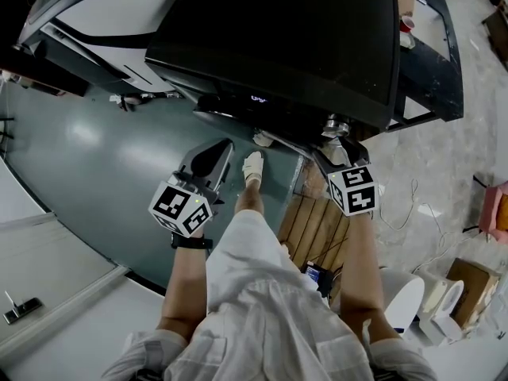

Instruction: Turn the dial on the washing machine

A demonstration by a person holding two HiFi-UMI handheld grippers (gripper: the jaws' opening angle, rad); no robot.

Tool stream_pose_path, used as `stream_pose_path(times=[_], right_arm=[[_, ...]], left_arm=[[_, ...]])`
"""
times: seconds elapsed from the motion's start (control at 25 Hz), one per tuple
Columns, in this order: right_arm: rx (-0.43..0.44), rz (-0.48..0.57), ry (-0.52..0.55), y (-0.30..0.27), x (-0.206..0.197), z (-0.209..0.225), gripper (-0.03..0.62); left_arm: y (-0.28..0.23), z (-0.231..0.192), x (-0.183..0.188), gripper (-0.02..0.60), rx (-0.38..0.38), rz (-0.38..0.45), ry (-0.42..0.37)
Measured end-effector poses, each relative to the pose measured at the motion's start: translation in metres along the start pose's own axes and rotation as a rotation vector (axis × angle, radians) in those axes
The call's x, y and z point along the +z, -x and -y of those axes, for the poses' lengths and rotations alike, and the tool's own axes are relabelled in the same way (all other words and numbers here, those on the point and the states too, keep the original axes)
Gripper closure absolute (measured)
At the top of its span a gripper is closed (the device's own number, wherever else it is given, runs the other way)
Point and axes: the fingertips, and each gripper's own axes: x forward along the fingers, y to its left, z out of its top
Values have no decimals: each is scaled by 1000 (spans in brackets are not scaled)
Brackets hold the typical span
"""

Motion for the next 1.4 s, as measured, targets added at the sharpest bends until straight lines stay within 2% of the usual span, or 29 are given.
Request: stream_pose_path(times=[0.2,0.28,0.48,0.6,0.84,1.04,1.4], right_arm=[[39,5,-8,-8,2,-11,311],[54,58,4,-5,12,-18,361],[104,195,79,18,56,-42,356],[50,261,131,41,79,-34,356],[-54,182,274,33,74,-12,353],[-97,186,212,41,63,0,332],[-101,143,125,37,35,10,299]], left_arm=[[0,2,-1,565,0,-3,-1],[0,3,-1,565,0,-5,-2],[0,6,1,565,1,-1,-3],[-1,7,3,565,0,5,-4],[-6,13,4,565,-16,7,-7],[-5,13,4,565,-18,3,-7],[-9,17,0,565,-33,-5,-5]])
